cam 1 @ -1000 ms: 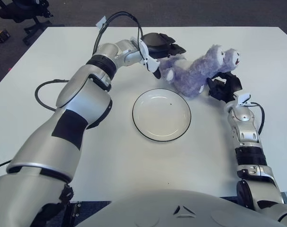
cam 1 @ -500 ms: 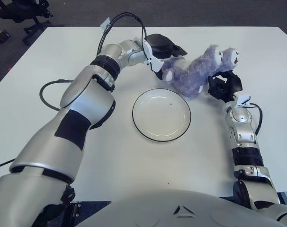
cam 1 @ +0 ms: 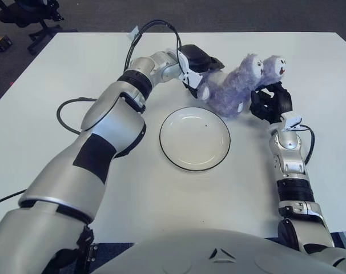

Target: Put the doll into the plate.

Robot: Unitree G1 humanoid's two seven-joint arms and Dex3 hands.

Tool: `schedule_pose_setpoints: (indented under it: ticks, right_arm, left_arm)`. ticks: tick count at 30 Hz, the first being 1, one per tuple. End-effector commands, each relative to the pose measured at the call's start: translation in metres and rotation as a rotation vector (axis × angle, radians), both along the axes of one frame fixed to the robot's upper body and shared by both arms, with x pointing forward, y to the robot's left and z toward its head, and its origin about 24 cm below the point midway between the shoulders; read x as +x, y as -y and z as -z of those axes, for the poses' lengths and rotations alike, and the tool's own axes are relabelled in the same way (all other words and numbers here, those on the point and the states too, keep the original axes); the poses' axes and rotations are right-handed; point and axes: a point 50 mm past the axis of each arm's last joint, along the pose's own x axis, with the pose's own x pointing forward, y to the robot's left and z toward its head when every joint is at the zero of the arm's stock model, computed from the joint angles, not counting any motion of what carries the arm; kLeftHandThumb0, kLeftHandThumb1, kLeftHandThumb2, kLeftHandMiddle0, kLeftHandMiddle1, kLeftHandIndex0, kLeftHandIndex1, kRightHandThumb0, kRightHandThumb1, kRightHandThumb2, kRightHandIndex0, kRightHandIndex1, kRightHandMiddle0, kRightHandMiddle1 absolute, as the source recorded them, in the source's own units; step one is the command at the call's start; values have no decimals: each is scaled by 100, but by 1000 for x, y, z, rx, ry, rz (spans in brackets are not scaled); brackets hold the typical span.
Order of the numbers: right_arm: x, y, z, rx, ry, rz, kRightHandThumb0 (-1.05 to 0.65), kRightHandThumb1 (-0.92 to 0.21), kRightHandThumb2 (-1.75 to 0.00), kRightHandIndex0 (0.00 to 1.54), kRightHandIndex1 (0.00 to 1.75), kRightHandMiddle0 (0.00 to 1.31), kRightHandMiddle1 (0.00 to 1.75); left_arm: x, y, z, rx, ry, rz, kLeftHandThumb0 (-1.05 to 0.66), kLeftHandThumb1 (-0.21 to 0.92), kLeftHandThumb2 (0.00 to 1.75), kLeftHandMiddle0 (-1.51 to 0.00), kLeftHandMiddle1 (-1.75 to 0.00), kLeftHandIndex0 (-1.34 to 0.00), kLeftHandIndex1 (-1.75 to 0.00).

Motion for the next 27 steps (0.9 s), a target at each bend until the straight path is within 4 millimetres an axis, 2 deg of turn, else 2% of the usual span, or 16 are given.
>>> schedule_pose_setpoints:
  ticks: [1, 11, 21, 27]
  right_arm:
    - [-5, -1, 1, 10, 27, -13, -39, -64, -89, 88, 175, 38, 175]
    - [-10, -6, -1, -13, 117, -75, -38, -65, -87, 89, 175, 36, 175]
    - [-14, -10, -4, -15, 191, -125, -38, -65, -88, 88, 175, 36, 175]
    - [-14, -11, -5, -12, 220, -148, -39, -63, -91, 88, 175, 38, 175]
  left_arm:
    - [0, 4, 1, -4, -20, -18, -64, 84, 0, -38, 0, -21, 0]
    - [-1, 9, 14, 28, 5, -45, -64, 84, 0, -36, 0, -18, 0]
    - [-2, 8, 20, 51, 85, -24, -57, 82, 0, -38, -1, -24, -3]
    - [-2, 6, 23, 59, 100, -23, -55, 81, 0, -27, 0, -25, -3]
